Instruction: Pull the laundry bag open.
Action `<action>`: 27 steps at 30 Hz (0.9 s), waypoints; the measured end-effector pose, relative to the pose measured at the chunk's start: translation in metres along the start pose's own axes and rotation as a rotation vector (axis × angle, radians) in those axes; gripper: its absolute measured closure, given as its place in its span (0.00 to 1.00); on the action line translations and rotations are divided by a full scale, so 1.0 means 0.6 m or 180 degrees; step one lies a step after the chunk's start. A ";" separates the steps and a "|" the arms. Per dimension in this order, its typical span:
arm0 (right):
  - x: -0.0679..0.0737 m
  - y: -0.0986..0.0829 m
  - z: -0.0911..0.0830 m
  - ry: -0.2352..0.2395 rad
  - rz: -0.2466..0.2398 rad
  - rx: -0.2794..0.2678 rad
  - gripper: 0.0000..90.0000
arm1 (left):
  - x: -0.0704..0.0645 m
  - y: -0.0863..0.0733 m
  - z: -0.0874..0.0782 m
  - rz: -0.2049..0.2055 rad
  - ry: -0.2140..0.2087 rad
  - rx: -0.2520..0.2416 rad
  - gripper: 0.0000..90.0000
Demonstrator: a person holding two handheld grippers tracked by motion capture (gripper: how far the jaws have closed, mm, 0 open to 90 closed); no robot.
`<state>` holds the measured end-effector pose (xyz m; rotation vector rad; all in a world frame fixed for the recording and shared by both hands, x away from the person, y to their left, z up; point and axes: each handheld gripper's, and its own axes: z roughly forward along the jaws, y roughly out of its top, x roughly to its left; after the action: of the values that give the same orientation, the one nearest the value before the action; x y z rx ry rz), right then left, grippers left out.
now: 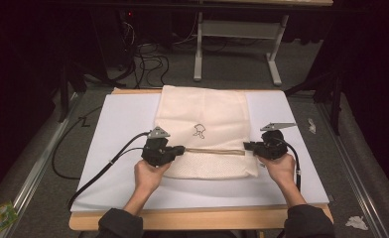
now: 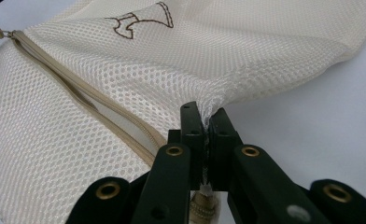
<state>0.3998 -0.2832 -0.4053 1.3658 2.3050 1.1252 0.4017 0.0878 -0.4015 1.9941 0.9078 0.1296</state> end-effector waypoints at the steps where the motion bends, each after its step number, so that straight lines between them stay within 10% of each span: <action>1: -0.001 0.000 -0.001 -0.0006 0.0011 0.0007 0.99 | 0.002 0.000 -0.002 0.0007 0.0027 -0.0010 0.97; 27: -0.012 0.000 0.003 -0.0117 0.0056 0.0012 0.99 | 0.023 -0.012 -0.018 -0.0092 0.0083 -0.0054 0.97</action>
<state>0.4045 -0.2886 -0.4078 1.3991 2.2751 1.0923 0.4031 0.1068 -0.4043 1.9669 0.9488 0.1471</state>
